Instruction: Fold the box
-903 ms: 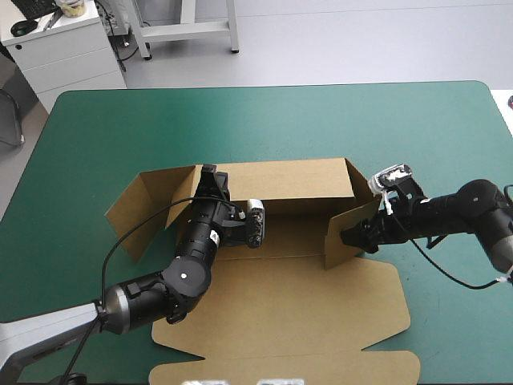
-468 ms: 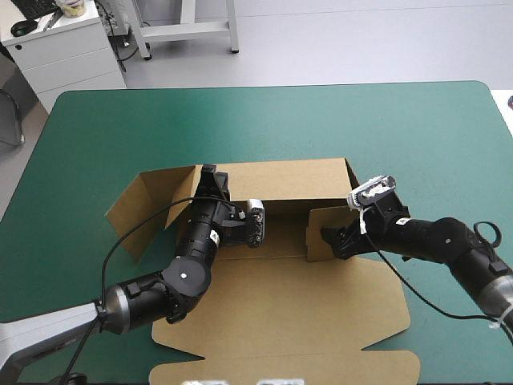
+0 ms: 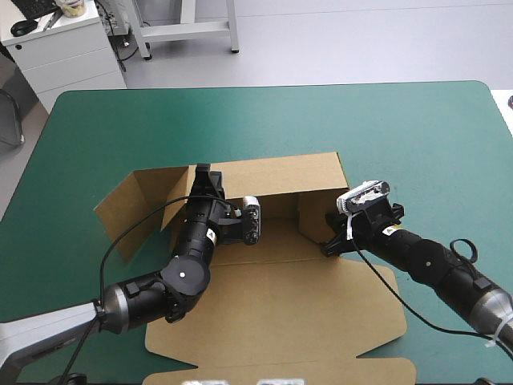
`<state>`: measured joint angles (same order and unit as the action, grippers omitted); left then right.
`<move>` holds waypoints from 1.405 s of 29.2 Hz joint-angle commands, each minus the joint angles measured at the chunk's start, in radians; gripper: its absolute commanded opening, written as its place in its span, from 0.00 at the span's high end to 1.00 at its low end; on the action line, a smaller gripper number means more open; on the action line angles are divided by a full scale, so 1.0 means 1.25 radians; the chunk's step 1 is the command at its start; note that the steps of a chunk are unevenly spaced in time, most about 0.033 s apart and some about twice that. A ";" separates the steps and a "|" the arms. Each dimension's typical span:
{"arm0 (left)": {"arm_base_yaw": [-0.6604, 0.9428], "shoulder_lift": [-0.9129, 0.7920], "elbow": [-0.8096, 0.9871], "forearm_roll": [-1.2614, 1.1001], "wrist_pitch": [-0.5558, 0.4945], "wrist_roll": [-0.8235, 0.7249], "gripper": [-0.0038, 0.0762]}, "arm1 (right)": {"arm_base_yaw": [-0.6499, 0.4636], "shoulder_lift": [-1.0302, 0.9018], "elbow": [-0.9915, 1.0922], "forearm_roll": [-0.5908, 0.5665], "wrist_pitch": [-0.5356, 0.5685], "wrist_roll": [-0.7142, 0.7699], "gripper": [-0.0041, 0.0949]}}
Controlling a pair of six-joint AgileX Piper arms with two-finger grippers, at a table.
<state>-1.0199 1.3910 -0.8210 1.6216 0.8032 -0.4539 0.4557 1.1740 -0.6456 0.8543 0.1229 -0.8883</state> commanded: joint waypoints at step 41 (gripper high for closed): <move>-0.307 -0.020 -0.015 0.022 0.237 -0.072 0.34 | 0.004 0.115 -0.079 0.031 -0.342 -0.007 0.97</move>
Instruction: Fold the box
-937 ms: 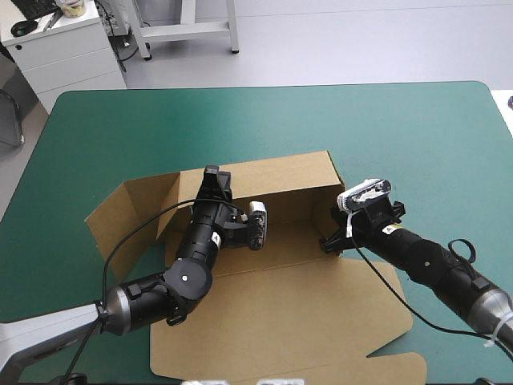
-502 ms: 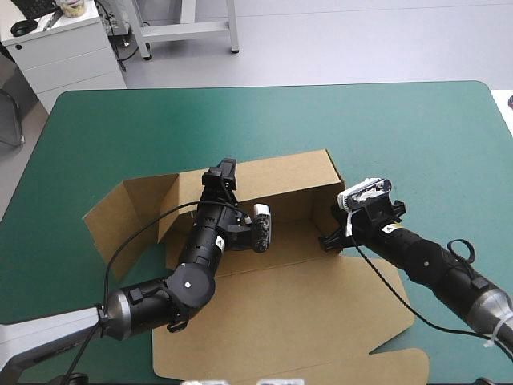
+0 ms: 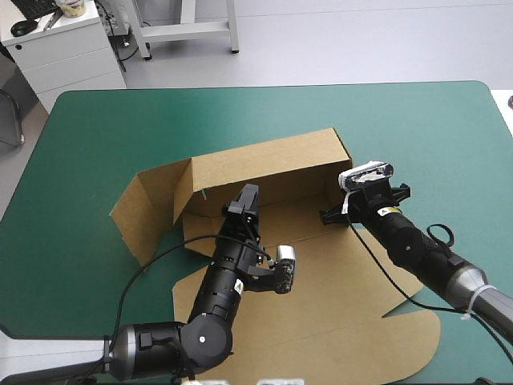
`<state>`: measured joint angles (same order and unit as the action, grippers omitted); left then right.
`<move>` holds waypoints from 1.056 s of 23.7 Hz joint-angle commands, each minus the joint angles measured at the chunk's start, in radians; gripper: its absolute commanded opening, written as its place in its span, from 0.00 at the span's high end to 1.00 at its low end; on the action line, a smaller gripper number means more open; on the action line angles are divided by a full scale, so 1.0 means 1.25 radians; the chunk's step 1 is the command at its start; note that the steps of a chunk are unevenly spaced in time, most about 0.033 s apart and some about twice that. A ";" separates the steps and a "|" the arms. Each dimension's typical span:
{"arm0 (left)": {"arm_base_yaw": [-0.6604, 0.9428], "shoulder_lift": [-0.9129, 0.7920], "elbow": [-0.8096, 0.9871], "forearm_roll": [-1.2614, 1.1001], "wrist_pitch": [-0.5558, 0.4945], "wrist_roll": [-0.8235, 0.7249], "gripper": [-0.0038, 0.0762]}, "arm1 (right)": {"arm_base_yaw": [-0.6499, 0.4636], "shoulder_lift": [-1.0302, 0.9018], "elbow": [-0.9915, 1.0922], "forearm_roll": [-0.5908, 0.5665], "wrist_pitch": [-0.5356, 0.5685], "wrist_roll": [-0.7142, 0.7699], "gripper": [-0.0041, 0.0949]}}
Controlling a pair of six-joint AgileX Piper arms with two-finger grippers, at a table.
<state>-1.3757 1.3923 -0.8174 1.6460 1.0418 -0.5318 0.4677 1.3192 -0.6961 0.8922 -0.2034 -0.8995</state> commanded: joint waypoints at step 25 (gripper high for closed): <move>1.163 -0.069 -0.633 -1.680 -0.007 0.696 0.94 | -0.006 0.022 -0.046 0.000 -0.038 0.002 0.97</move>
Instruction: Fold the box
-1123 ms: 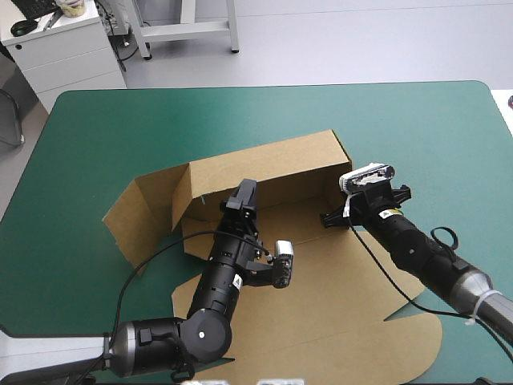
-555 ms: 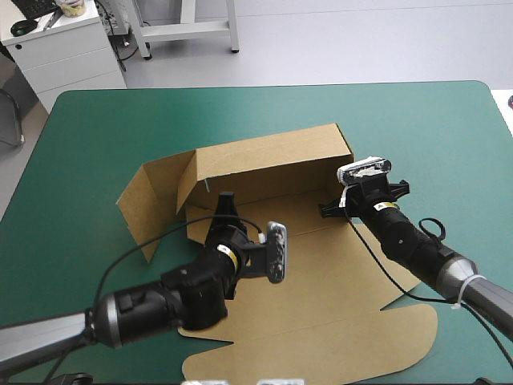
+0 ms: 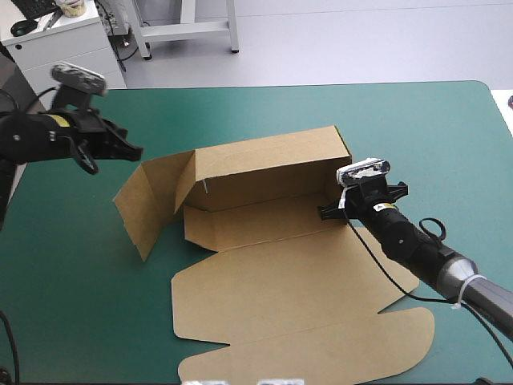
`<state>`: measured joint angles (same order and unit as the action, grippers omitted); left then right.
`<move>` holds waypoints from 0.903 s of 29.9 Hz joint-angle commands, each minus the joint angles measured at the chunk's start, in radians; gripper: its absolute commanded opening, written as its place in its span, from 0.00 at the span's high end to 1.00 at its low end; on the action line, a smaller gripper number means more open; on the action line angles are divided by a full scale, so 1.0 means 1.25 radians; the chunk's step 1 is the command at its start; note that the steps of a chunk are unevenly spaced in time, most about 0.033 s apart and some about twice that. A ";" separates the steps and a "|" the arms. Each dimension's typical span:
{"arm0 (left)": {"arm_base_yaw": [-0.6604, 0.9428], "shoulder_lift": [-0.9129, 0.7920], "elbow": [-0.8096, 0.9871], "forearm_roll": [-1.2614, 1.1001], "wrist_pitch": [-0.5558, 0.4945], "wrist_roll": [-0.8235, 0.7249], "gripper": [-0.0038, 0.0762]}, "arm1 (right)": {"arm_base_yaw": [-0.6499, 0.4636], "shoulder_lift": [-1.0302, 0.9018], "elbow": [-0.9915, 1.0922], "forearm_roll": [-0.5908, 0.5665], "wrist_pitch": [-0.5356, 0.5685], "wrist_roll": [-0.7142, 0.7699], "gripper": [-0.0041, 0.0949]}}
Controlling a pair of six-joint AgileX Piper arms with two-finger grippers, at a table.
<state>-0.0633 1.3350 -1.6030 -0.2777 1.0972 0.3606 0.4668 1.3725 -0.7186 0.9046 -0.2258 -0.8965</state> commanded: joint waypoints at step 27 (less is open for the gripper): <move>0.386 -0.026 0.565 -0.377 -0.347 -0.059 0.94 | -0.193 0.031 -0.346 -0.401 0.644 0.557 0.95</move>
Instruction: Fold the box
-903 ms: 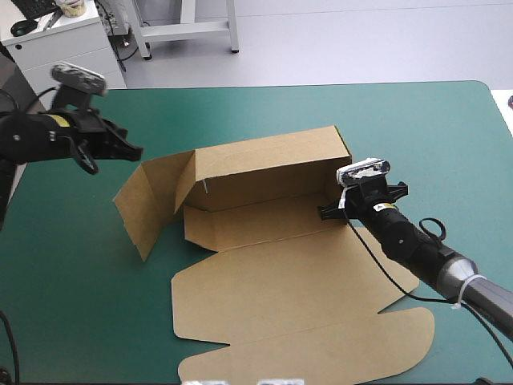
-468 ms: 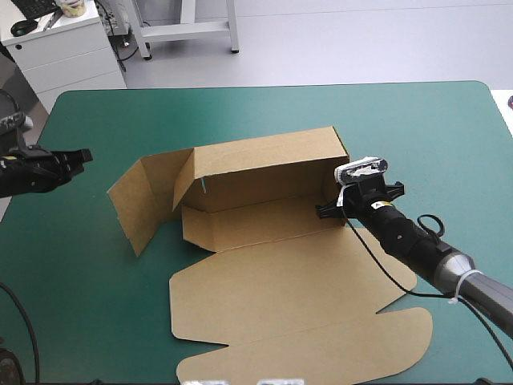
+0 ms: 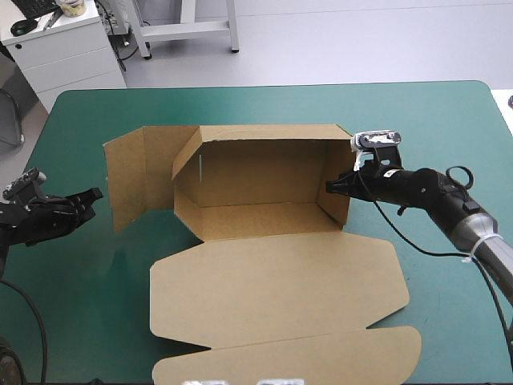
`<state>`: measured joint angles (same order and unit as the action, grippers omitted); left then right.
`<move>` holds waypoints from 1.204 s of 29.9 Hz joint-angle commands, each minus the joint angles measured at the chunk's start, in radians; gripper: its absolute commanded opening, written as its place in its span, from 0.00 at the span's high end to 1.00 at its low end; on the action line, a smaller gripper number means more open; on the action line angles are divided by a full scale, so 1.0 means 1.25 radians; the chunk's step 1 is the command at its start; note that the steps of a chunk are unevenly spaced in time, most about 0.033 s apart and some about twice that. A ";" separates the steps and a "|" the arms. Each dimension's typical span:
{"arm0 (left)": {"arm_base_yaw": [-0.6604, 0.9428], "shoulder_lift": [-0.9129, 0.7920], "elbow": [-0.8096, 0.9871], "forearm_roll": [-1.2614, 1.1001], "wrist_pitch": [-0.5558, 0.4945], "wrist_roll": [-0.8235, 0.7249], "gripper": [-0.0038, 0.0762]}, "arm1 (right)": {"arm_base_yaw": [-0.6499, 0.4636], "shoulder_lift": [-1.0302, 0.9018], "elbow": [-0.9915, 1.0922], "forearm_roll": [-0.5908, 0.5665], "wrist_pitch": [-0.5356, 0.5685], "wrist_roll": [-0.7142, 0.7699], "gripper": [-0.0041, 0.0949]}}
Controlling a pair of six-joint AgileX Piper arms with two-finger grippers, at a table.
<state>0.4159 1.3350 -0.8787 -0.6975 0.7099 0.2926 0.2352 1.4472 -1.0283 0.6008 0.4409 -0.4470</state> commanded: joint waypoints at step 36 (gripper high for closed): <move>0.003 -0.026 -0.009 -0.090 -0.038 -0.012 0.94 | -0.007 0.288 -0.481 -0.271 0.536 0.328 0.65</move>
<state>0.4159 1.3341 -0.8665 -0.7634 0.6805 0.2926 0.2267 1.8389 -1.5822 0.1990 1.0629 -0.0268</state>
